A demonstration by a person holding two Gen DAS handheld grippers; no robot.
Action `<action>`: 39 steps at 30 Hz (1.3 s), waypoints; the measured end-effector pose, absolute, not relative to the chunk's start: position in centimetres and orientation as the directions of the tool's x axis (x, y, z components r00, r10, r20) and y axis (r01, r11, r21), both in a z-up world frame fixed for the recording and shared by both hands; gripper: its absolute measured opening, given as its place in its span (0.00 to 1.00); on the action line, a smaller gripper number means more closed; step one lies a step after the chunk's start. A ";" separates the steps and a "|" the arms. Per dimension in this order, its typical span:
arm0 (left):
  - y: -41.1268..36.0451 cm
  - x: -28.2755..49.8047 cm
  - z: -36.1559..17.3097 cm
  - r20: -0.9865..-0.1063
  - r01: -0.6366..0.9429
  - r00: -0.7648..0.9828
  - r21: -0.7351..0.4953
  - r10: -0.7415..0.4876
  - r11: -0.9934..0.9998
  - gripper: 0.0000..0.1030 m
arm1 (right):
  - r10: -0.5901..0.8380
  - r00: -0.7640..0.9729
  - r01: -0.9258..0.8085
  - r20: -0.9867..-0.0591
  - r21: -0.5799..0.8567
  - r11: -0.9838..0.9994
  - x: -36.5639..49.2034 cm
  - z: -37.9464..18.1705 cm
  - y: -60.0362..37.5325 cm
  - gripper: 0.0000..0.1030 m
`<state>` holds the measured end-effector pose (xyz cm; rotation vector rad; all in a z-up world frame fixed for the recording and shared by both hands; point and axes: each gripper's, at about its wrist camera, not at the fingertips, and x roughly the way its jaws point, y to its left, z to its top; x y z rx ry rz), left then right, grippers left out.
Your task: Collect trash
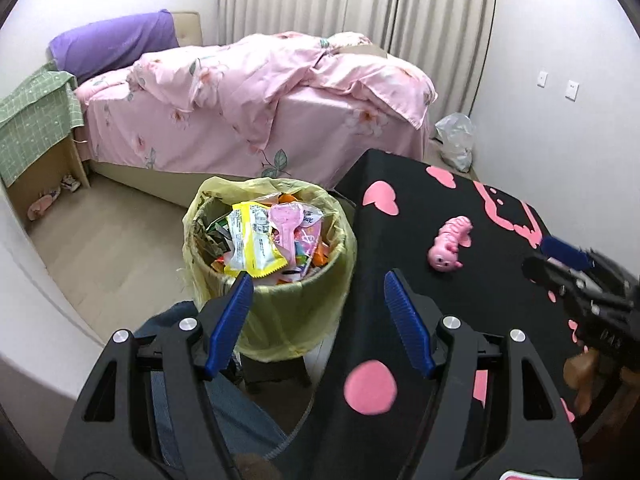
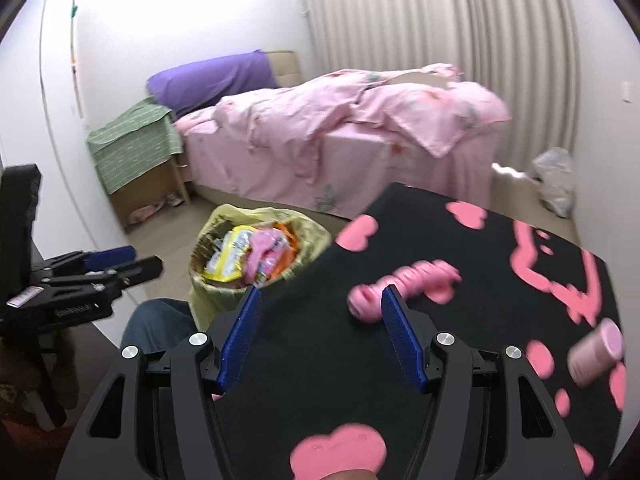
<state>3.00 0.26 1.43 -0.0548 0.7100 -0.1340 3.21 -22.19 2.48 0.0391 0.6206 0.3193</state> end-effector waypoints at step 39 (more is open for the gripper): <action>-2.4 -0.6 2.8 -0.593 0.039 0.805 0.040 -0.008 0.998 0.63 | 0.234 0.799 -0.221 -0.554 0.091 0.971 -1.2 2.2 -22.8 0.58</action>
